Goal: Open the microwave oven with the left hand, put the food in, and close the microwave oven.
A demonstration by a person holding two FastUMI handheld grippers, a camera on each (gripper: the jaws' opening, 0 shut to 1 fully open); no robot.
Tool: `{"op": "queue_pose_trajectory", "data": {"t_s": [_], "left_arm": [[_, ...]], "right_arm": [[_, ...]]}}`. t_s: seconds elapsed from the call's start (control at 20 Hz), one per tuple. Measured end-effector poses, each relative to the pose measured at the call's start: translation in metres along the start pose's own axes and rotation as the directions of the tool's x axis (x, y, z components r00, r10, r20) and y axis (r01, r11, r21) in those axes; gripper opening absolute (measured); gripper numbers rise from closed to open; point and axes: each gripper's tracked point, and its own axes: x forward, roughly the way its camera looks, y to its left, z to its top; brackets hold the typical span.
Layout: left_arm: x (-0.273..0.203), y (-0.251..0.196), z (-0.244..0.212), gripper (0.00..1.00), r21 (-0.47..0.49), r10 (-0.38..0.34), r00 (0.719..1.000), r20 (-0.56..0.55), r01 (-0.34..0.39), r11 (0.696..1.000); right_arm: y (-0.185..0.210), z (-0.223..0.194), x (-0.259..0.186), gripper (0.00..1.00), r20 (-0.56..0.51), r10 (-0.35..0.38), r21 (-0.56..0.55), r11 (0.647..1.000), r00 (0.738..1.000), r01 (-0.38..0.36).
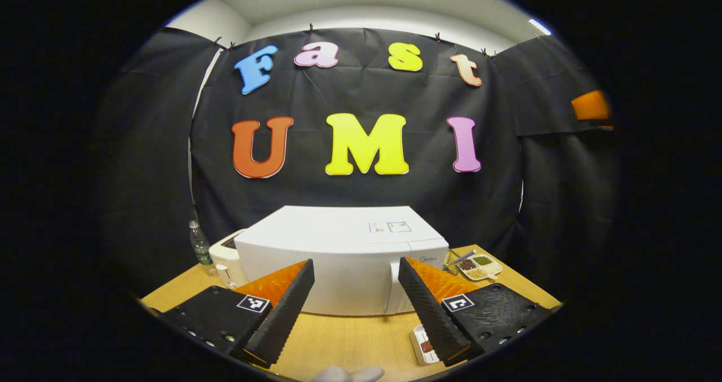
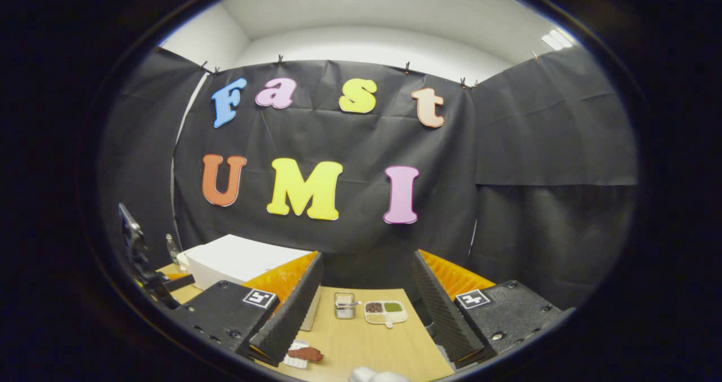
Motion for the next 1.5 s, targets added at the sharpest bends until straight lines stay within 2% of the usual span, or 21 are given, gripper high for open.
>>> {"op": "queue_pose_trajectory", "data": {"t_s": [0.1, 0.15, 0.2, 0.3, 0.35, 0.55, 0.65, 0.8, 0.85, 0.9, 0.95, 1.0, 1.05, 1.1, 1.15, 1.2, 1.25, 1.3, 1.35, 1.45, 1.5], "left_arm": [[0.017, -0.016, -0.022, 0.95, -0.002, -0.012, 0.999, -0.033, 0.012, 1.0], [0.028, -0.023, -0.029, 0.95, 0.003, -0.017, 0.999, -0.027, 0.017, 1.0], [0.04, -0.028, -0.038, 0.95, 0.012, -0.018, 0.999, -0.041, 0.019, 1.0], [0.063, -0.038, -0.051, 0.95, 0.032, -0.022, 0.999, -0.039, 0.023, 0.999], [0.075, -0.042, -0.056, 0.95, 0.041, -0.02, 0.999, -0.035, 0.022, 0.999], [0.114, -0.044, -0.076, 0.95, 0.062, 0.007, 0.999, -0.039, -0.005, 0.998], [0.126, -0.042, -0.082, 0.95, 0.064, 0.016, 0.999, -0.046, -0.014, 0.998], [0.129, -0.047, -0.089, 0.94, 0.033, 0.001, 0.998, -0.06, 0.001, 0.999], [0.13, -0.048, -0.089, 0.8, 0.046, 0.001, 0.998, -0.066, 0.002, 0.999], [0.133, -0.049, -0.092, 0.81, 0.048, -0.004, 0.998, -0.067, 0.007, 0.999], [0.133, -0.053, -0.096, 0.72, 0.032, -0.02, 0.997, -0.078, 0.023, 0.999], [0.134, -0.055, -0.097, 0.27, 0.016, -0.026, 0.996, -0.081, 0.028, 0.999], [0.13, -0.055, -0.092, 0.32, 0.007, -0.031, 0.997, -0.076, 0.031, 0.999], [0.131, -0.055, -0.097, 0.28, 0.0, -0.033, 0.997, -0.071, 0.033, 0.999], [0.131, -0.053, -0.096, 0.34, -0.002, -0.02, 0.997, -0.071, 0.02, 1.0], [0.134, -0.055, -0.097, 0.09, -0.004, -0.018, 0.997, -0.07, 0.017, 1.0], [0.132, -0.053, -0.097, 0.16, 0.005, -0.012, 0.997, -0.07, 0.013, 1.0], [0.131, -0.053, -0.098, 0.04, 0.007, -0.013, 0.997, -0.073, 0.013, 1.0], [0.132, -0.053, -0.097, 0.11, 0.008, -0.015, 0.997, -0.075, 0.016, 1.0], [0.13, -0.054, -0.098, 0.11, 0.015, -0.024, 0.996, -0.081, 0.025, 1.0], [0.131, -0.053, -0.098, 0.11, 0.018, -0.026, 0.996, -0.081, 0.028, 0.999]], "right_arm": [[-0.006, -0.004, -0.002, 1.0, -0.016, -0.006, -0.02, 1.0, 1.0, 0.006], [-0.009, -0.005, -0.002, 0.95, -0.026, -0.01, -0.031, 0.999, 1.0, 0.009], [-0.012, -0.007, -0.003, 1.0, -0.033, -0.017, -0.044, 0.999, 0.999, 0.016], [-0.017, -0.01, -0.003, 1.0, -0.046, -0.029, -0.061, 0.998, 0.999, 0.026], [-0.018, -0.017, -0.003, 0.95, -0.067, -0.036, -0.062, 0.998, 0.997, 0.032], [-0.015, -0.043, 0.003, 1.0, -0.146, -0.03, -0.032, 0.999, 0.989, 0.026], [-0.014, -0.052, 0.008, 0.95, -0.177, -0.027, -0.028, 0.999, 0.984, 0.022], [-0.015, -0.053, 0.014, 1.0, -0.191, -0.03, -0.038, 0.999, 0.981, 0.024], [-0.013, -0.052, 0.016, 1.0, -0.192, -0.026, -0.037, 0.999, 0.981, 0.019], [-0.01, -0.052, 0.018, 0.96, -0.195, -0.02, -0.041, 0.999, 0.981, 0.012], [-0.007, -0.053, 0.02, 0.96, -0.196, -0.011, -0.049, 0.999, 0.981, 0.001], [-0.003, -0.052, 0.02, 0.96, -0.195, 0.0, -0.057, 0.998, 0.981, -0.011], [-0.002, -0.051, 0.021, 0.96, -0.194, 0.006, -0.063, 0.998, 0.981, -0.018], [-0.002, -0.052, 0.022, 0.96, -0.195, 0.01, -0.067, 0.998, 0.981, -0.023], [-0.001, -0.052, 0.022, 1.0, -0.196, 0.015, -0.068, 0.997, 0.981, -0.029], [-0.001, -0.052, 0.022, 0.96, -0.197, 0.016, -0.068, 0.997, 0.98, -0.03], [-0.001, -0.053, 0.023, 0.96, -0.2, 0.017, -0.068, 0.997, 0.98, -0.032], [-0.001, -0.053, 0.022, 0.96, -0.201, 0.019, -0.066, 0.997, 0.979, -0.033], [-0.002, -0.055, 0.023, 0.96, -0.204, 0.02, -0.064, 0.997, 0.979, -0.034], [-0.001, -0.058, 0.023, 1.0, -0.215, 0.025, -0.059, 0.998, 0.976, -0.039], [-0.002, -0.058, 0.022, 0.96, -0.215, 0.024, -0.055, 0.998, 0.976, -0.037]]}}
